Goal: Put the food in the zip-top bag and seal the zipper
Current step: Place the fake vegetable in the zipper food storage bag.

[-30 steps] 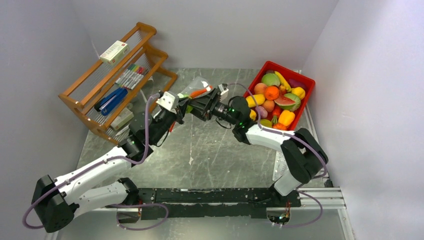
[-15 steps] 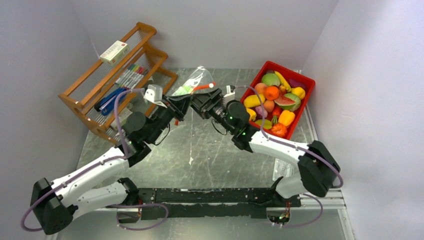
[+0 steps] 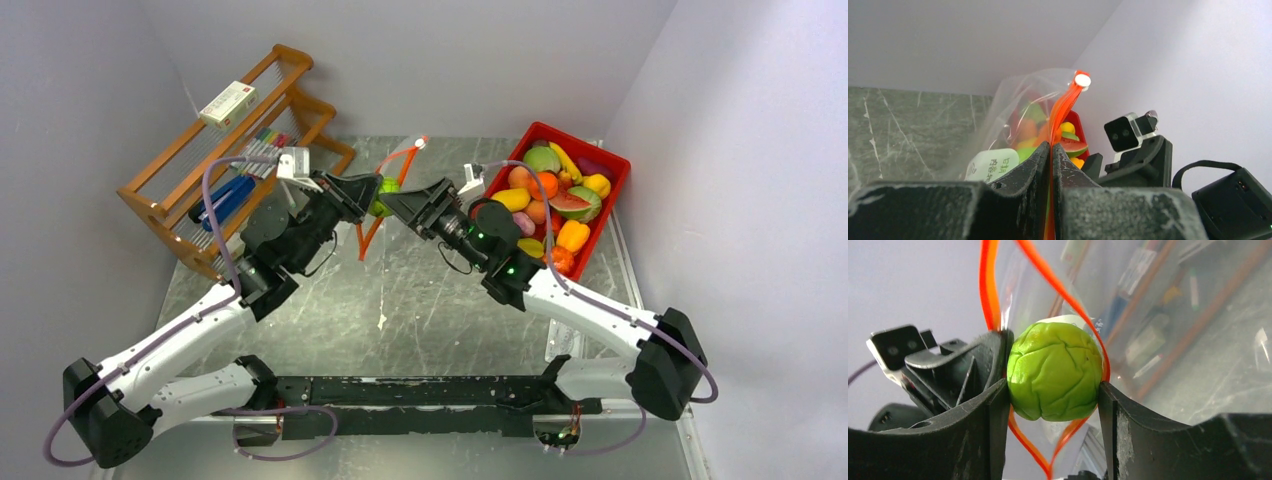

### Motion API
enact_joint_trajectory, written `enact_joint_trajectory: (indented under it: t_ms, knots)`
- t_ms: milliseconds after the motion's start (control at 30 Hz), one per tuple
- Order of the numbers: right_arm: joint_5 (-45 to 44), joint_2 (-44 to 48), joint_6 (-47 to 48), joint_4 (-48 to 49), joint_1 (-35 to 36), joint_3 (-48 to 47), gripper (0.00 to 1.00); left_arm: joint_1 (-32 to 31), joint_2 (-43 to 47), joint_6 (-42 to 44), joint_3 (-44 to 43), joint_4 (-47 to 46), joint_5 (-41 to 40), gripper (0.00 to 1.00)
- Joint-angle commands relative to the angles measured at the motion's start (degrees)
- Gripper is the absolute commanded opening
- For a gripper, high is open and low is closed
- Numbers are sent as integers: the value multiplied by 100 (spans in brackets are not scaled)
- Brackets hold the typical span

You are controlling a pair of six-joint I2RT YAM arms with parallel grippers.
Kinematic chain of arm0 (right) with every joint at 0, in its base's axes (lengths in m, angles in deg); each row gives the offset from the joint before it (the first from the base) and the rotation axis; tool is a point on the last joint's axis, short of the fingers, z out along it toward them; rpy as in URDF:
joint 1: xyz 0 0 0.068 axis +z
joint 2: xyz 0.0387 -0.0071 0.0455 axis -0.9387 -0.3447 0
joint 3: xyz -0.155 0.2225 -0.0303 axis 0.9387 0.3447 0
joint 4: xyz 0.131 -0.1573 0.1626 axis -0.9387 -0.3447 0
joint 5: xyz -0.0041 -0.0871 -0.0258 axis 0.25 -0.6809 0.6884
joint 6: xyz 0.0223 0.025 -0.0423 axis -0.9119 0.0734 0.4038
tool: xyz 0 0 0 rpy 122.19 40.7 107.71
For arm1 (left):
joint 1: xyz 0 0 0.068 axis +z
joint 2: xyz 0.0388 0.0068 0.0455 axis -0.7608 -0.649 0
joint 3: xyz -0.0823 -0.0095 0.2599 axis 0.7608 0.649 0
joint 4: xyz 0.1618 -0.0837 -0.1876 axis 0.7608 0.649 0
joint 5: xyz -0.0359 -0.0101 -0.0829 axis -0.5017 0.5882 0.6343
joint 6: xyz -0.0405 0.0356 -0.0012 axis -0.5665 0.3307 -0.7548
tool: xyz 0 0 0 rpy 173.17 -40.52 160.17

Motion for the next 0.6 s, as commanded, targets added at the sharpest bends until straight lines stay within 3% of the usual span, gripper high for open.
enact_joint_trajectory:
  t_ms: [0,167,400,567]
  knots:
    - [976,-220,456,122,51,-484,32,76,-202,104,-147,781,163,7]
    - [-593,-677,594,-2648,56,-1281,31,104,-168,26,-151,666,529,7]
    - [-1968,-891,1018,-3917,52,-1758,29,104,-79,150,-222,853,406,7]
    - [-2045,-742,1230,-3857,56,-1825,28,106,-116,481,-237,933,217,7]
